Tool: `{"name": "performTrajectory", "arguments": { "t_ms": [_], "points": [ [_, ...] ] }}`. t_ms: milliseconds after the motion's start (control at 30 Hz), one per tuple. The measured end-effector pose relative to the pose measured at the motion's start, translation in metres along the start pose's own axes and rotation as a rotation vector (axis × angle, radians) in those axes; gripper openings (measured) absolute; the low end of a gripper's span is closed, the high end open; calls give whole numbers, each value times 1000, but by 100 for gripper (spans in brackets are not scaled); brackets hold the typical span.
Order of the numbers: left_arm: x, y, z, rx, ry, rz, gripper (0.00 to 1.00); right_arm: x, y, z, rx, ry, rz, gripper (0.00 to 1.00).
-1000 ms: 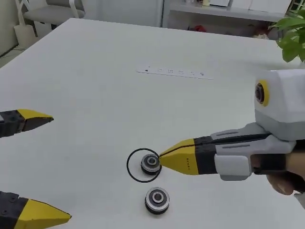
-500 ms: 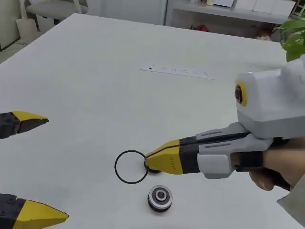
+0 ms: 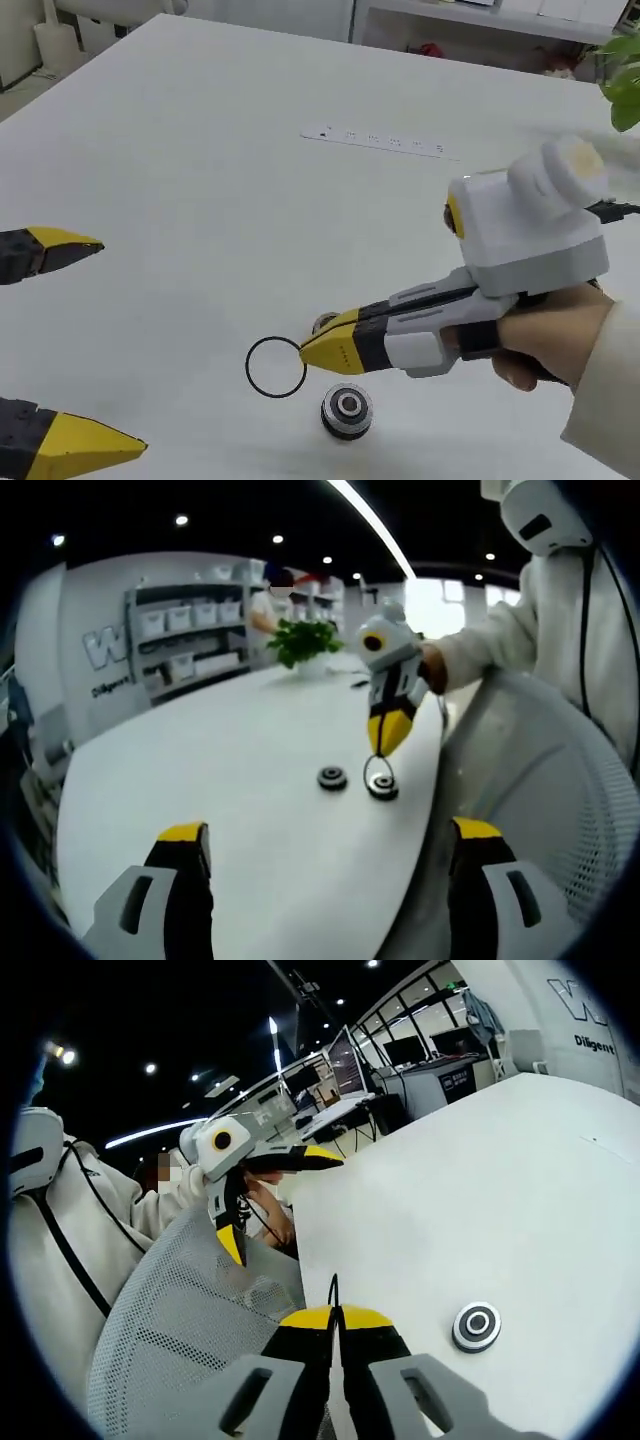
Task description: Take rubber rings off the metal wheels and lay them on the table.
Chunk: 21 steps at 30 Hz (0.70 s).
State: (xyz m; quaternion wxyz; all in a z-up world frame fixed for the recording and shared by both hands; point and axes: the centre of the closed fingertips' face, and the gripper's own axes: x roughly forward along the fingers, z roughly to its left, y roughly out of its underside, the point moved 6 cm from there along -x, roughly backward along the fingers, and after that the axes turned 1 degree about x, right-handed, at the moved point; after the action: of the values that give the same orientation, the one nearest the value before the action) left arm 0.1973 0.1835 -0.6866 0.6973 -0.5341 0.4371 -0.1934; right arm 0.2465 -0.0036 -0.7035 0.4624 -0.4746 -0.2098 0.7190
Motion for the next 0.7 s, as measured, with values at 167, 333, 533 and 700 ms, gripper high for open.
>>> {"name": "performTrajectory", "arguments": {
  "t_ms": [167,333,533,700],
  "points": [
    [-1,3,2,-10,2,-1,100,11,5,-6,-11,9,41,0],
    [-2,5,3,-14,9,1,100,20,12,-12,-15,24,77,0],
    [-4,7,4,-20,10,0,100,30,23,-27,-7,49,106,0],
    [-7,9,5,-19,14,6,100,38,27,-38,25,77,99,0]
  ]
}}
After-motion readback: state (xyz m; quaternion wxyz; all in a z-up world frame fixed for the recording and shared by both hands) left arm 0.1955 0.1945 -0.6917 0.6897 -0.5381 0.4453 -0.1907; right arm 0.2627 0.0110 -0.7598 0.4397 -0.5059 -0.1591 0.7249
